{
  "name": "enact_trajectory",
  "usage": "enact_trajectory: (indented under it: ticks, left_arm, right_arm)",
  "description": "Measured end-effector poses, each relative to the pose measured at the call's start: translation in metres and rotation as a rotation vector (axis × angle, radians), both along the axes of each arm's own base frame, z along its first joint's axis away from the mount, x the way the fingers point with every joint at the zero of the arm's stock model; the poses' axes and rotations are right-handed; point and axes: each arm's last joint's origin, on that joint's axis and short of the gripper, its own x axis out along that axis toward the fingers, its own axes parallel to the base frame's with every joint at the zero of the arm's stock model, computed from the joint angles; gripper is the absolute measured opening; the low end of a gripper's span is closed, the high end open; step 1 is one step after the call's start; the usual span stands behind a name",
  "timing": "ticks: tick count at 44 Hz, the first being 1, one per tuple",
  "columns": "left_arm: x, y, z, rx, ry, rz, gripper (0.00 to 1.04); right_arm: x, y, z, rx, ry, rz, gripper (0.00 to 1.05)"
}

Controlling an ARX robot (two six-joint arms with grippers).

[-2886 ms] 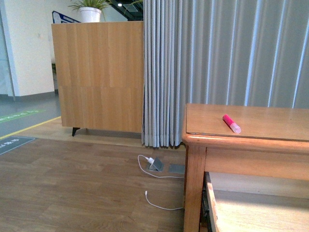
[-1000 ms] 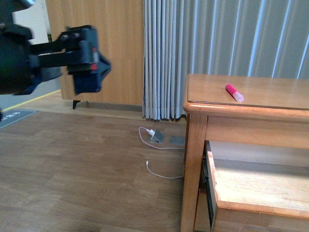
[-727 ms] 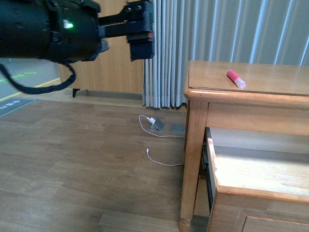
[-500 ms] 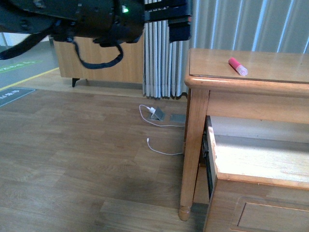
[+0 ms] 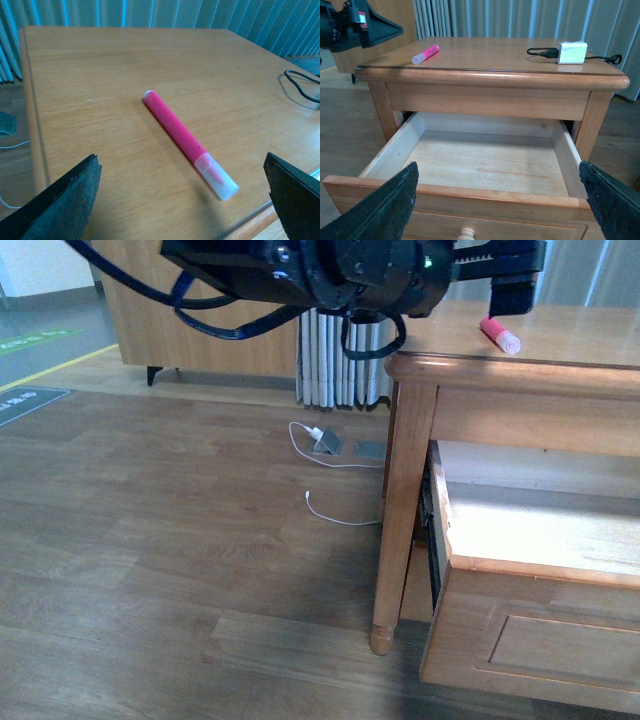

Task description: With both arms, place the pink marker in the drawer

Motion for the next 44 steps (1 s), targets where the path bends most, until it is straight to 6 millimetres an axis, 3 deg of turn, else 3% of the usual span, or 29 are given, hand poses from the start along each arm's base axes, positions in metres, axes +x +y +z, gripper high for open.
enact_trajectory:
  ticks: [12,24,40,44]
  left_arm:
    - [0.016,-0.052,-0.009,0.036,0.078,0.011,0.99]
    - [0.024,-0.058,-0.006,0.118,0.157,0.094,0.98]
    - [0.025,-0.056,-0.003,0.199,0.179,0.116,0.25]
    - [0.025,-0.056,-0.002,0.201,0.179,0.116,0.15]
  right_arm:
    - [0.0,0.0,0.0,0.0,0.0,0.0,0.96]
    - [0.0,0.0,0.0,0.0,0.0,0.0,0.96]
    - [0.0,0.0,0.0,0.0,0.0,0.0,0.96]
    - [0.0,0.0,0.0,0.0,0.0,0.0,0.96]
